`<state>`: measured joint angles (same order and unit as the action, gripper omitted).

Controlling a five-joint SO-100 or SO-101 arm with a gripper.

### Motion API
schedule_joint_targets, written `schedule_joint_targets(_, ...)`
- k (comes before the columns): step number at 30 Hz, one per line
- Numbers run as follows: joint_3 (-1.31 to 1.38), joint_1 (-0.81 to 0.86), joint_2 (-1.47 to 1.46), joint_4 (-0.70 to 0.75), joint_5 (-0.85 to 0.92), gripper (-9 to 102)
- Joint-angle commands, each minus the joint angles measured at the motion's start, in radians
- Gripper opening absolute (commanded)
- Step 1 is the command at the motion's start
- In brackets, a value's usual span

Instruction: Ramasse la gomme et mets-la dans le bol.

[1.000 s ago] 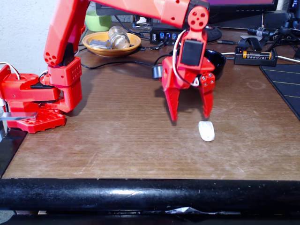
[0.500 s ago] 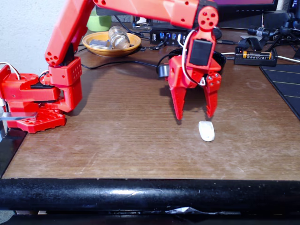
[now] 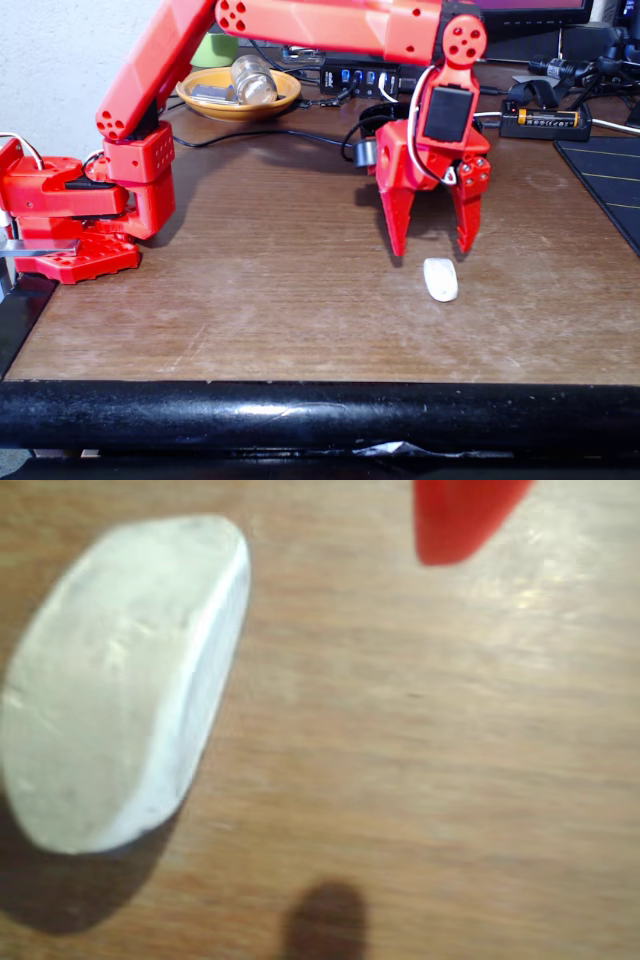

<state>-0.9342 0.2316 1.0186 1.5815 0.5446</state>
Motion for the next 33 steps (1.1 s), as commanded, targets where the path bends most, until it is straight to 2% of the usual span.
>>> schedule_joint_targets(1,0.101,-0.005,0.002,0.025,-0.009,26)
schedule_joint_targets(14,0.219,-0.003,-0.126,0.061,-0.017,26)
schedule_joint_targets(33,0.244,0.015,-0.215,0.005,-0.026,23)
